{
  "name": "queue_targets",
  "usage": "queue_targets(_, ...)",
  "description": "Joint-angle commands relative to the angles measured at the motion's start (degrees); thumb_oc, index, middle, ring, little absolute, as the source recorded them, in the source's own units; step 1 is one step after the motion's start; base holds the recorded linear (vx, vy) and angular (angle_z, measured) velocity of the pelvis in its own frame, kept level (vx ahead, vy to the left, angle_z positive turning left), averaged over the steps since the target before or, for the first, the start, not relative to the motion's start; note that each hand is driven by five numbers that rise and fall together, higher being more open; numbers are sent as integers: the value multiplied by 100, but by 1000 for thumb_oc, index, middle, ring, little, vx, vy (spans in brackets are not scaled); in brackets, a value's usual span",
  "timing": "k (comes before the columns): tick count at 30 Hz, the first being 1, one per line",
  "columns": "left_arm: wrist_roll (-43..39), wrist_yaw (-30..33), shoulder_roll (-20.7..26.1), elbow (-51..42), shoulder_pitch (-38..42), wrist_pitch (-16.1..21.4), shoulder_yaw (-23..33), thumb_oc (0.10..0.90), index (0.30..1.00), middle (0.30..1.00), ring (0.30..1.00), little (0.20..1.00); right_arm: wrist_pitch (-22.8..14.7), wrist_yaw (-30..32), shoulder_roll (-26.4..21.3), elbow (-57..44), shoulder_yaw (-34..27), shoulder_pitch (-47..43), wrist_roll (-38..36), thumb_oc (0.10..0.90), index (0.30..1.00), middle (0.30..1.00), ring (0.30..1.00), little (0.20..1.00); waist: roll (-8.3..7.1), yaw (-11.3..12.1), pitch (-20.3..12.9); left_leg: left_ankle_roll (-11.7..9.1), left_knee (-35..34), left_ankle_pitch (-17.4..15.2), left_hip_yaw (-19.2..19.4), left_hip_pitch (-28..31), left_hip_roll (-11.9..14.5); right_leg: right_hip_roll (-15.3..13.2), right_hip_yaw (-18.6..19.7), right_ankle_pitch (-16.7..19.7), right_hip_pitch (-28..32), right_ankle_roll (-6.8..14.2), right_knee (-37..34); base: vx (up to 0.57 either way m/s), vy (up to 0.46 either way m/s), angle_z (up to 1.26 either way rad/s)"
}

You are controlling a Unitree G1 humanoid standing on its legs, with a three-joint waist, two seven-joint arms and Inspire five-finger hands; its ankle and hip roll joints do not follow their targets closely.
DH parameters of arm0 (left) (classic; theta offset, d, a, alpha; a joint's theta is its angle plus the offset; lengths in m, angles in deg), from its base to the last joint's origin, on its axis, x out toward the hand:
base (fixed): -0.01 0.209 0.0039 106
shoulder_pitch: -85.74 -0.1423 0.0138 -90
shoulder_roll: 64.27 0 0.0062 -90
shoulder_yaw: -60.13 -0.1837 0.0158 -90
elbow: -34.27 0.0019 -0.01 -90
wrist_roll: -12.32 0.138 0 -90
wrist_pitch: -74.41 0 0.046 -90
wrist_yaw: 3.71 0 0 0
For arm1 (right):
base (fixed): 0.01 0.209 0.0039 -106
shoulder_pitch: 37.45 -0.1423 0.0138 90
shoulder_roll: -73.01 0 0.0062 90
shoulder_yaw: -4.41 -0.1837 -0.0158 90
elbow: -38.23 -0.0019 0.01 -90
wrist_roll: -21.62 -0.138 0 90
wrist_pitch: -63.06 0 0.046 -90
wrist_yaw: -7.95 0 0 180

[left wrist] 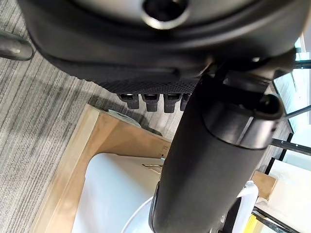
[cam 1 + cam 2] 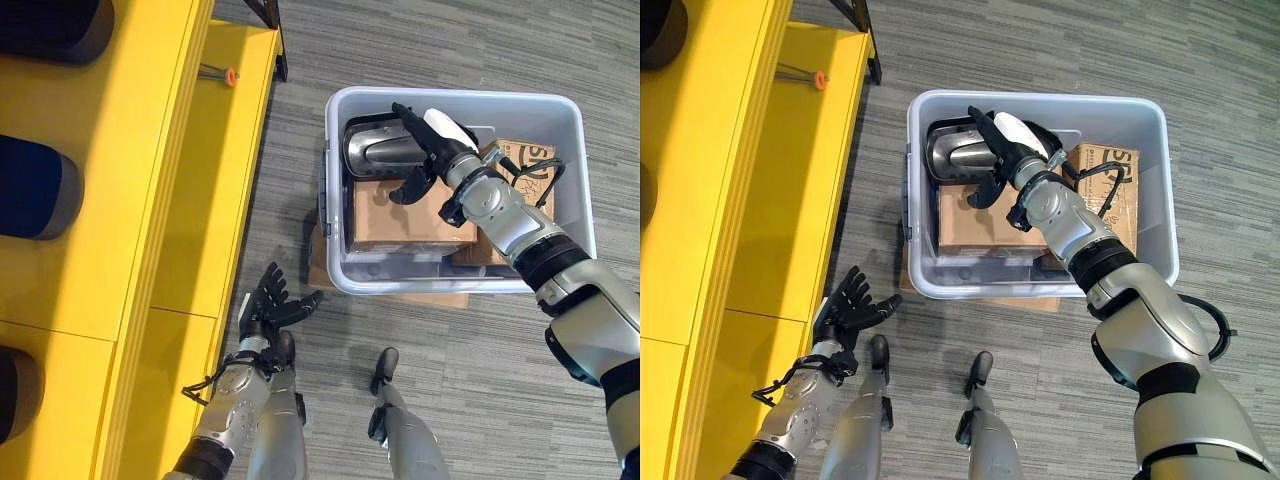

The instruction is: Move parts from the plastic box to the shelf.

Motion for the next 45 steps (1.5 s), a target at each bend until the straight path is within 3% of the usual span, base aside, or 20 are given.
queue_targets(1, -31, 40, 324, -648, 128, 558, 4, 900, 1000, 1000, 1000, 1000, -258, 240, -153, 297, 268, -1306, 68, 900, 1000, 1000, 1000, 1000, -219, 120, 53, -306, 742, -605, -34, 24, 211, -183, 167, -317, 21, 302, 745, 0, 0, 0)
queue_targets(19, -56, 180, 426, -654, 158, 627, 237, 900, 1000, 1000, 1000, 1000, -183, 105, -406, 379, 542, -1530, 385, 900, 1000, 1000, 1000, 1000, -145, 114, 456, -225, 1579, -987, -176, -678, 223, -275, 153, -658, -681, 240, 1703, 0, -1, 0)
queue_targets(45, -138, 310, 401, -1030, -33, 728, 382, 900, 1000, 1000, 1000, 1000, -119, 229, -1236, 476, 1158, -2329, 840, 900, 1000, 1000, 1000, 1000, -178, 143, 660, -217, 1504, -902, -397, -1173, 188, -248, -34, -716, -1149, 256, 1887, 10, -9, 4)
